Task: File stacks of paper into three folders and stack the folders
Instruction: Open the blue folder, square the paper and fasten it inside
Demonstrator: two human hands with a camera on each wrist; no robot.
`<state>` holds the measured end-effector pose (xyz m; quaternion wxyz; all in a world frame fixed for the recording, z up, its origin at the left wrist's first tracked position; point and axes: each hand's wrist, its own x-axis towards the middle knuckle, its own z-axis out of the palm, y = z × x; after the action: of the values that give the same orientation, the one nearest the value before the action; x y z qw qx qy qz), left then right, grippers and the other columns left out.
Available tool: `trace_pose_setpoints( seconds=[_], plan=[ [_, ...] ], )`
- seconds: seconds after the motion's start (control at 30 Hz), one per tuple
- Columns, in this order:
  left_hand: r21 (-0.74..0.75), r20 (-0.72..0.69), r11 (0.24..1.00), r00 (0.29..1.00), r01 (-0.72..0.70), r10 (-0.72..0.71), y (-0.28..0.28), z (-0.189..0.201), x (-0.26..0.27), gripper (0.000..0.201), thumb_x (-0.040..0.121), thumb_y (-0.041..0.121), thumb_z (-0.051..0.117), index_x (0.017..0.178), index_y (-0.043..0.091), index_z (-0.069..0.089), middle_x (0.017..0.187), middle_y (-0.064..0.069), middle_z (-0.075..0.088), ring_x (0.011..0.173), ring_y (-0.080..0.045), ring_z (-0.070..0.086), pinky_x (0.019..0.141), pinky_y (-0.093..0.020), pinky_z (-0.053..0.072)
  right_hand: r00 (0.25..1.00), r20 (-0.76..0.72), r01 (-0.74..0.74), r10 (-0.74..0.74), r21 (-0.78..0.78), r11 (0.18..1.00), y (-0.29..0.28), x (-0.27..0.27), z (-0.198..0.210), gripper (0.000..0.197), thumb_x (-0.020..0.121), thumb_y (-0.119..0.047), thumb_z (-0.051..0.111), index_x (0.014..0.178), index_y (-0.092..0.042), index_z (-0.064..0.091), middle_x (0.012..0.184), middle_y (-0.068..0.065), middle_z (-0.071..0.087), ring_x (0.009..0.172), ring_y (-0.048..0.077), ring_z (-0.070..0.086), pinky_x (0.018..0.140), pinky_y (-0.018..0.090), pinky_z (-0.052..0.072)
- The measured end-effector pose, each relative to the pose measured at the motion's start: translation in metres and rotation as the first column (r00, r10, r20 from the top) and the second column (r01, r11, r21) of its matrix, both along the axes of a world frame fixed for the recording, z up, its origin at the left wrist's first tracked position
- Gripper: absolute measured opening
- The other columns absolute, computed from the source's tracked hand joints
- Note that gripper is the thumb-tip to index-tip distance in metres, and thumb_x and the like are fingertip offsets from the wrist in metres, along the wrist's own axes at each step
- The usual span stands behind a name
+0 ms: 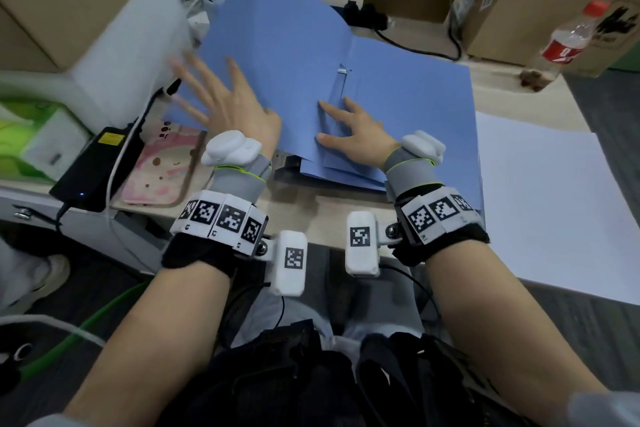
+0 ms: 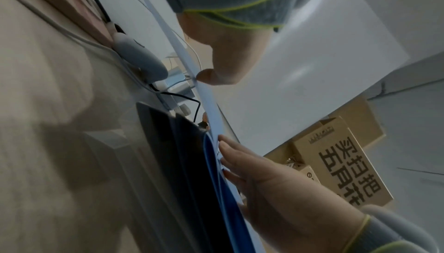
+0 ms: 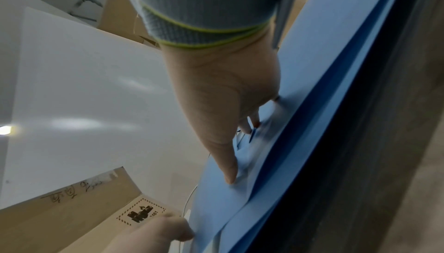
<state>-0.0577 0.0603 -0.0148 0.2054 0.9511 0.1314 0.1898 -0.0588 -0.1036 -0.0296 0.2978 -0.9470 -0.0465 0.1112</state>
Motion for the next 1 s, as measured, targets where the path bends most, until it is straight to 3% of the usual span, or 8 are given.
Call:
trace_pose_setpoints(
  seconds=[0.13, 0.23, 0.33, 0.43, 0.6, 0.7, 0.77, 1.0],
  plan=[
    [-0.001, -0.173, 0.916, 0.902, 0.4, -0.394, -0.011, -0.004, 0.023, 0.051, 0.087, 0.003, 0.04, 0.136, 0.016, 0.047, 0.156, -0.003, 0.027, 0.148, -0.03, 0.002, 0.119, -0.053, 0.001, 0.997, 0.066, 0.033, -0.04, 0.103, 0.994, -0.002, 0.006, -0.001, 0.051, 0.091, -0.036, 0.058, 0.139, -0.03, 0.045, 0.155, 0.005, 0.027, 0.143, 0.02, 0.026, 0.118, 0.041, 0.017],
    [0.082, -0.244, 0.841, 0.829, 0.534, -0.503, -0.024, -0.005, 0.032, 0.048, 0.091, 0.01, 0.041, 0.137, 0.021, 0.046, 0.157, 0.003, 0.024, 0.149, -0.026, 0.003, 0.117, -0.054, -0.001, 0.954, 0.173, 0.168, -0.243, 0.361, 0.917, -0.007, 0.011, -0.001, 0.033, 0.089, -0.012, 0.059, 0.123, -0.009, 0.063, 0.134, 0.011, 0.056, 0.121, 0.019, 0.054, 0.097, 0.016, 0.035],
    [0.111, -0.265, 0.819, 0.811, 0.563, -0.522, -0.028, -0.007, 0.036, 0.046, 0.089, 0.013, 0.042, 0.134, 0.021, 0.048, 0.155, 0.004, 0.028, 0.149, -0.025, 0.005, 0.117, -0.055, -0.001, 0.888, 0.113, 0.306, -0.445, 0.577, 0.757, -0.015, 0.017, -0.001, 0.036, 0.086, -0.005, 0.059, 0.121, -0.002, 0.062, 0.097, 0.013, 0.066, 0.076, 0.009, 0.061, 0.077, 0.024, 0.045],
    [0.09, -0.238, 0.835, 0.826, 0.543, -0.511, -0.031, -0.013, 0.036, 0.046, 0.09, 0.015, 0.044, 0.135, 0.023, 0.049, 0.154, 0.006, 0.031, 0.148, -0.022, 0.01, 0.118, -0.051, 0.0, 0.868, 0.008, 0.381, -0.496, 0.63, 0.677, -0.015, 0.03, -0.002, 0.047, 0.081, -0.007, 0.068, 0.125, 0.0, 0.057, 0.119, 0.014, 0.064, 0.104, 0.023, 0.064, 0.095, 0.036, 0.05],
    [0.007, -0.207, 0.849, 0.831, 0.529, -0.516, -0.03, -0.023, 0.033, 0.046, 0.091, 0.014, 0.045, 0.136, 0.022, 0.048, 0.153, 0.005, 0.034, 0.147, -0.018, 0.016, 0.119, -0.043, 0.003, 0.919, 0.048, 0.305, -0.391, 0.541, 0.784, -0.004, 0.042, -0.005, 0.031, 0.077, -0.001, 0.061, 0.108, -0.005, 0.069, 0.082, 0.013, 0.066, 0.076, 0.017, 0.057, 0.084, 0.038, 0.051],
    [0.012, -0.214, 0.847, 0.829, 0.532, -0.517, -0.029, -0.026, 0.032, 0.046, 0.092, 0.016, 0.044, 0.138, 0.022, 0.045, 0.153, 0.006, 0.032, 0.147, -0.018, 0.014, 0.119, -0.042, 0.003, 0.94, 0.128, 0.264, -0.316, 0.314, 0.912, -0.001, 0.049, -0.009, 0.043, 0.086, -0.013, 0.065, 0.128, -0.009, 0.057, 0.118, 0.014, 0.065, 0.095, 0.017, 0.058, 0.091, 0.021, 0.041],
    [0.022, -0.225, 0.844, 0.825, 0.536, -0.518, -0.029, -0.027, 0.031, 0.047, 0.092, 0.017, 0.044, 0.139, 0.022, 0.044, 0.154, 0.006, 0.031, 0.148, -0.018, 0.013, 0.119, -0.043, 0.003, 0.964, 0.134, 0.206, -0.231, 0.176, 0.963, -0.001, 0.053, -0.012, 0.051, 0.087, -0.023, 0.065, 0.136, -0.014, 0.05, 0.144, 0.003, 0.047, 0.121, 0.021, 0.053, 0.105, 0.023, 0.036],
    [0.054, -0.244, 0.846, 0.828, 0.531, -0.505, -0.031, -0.025, 0.028, 0.048, 0.092, 0.02, 0.046, 0.139, 0.019, 0.043, 0.154, 0.004, 0.03, 0.148, -0.019, 0.012, 0.119, -0.043, 0.002, 0.996, 0.083, 0.053, -0.045, -0.104, 0.993, -0.008, 0.05, -0.009, 0.058, 0.096, -0.041, 0.048, 0.147, -0.021, 0.031, 0.158, -0.007, 0.018, 0.143, 0.019, 0.027, 0.114, 0.029, 0.023]
  ],
)
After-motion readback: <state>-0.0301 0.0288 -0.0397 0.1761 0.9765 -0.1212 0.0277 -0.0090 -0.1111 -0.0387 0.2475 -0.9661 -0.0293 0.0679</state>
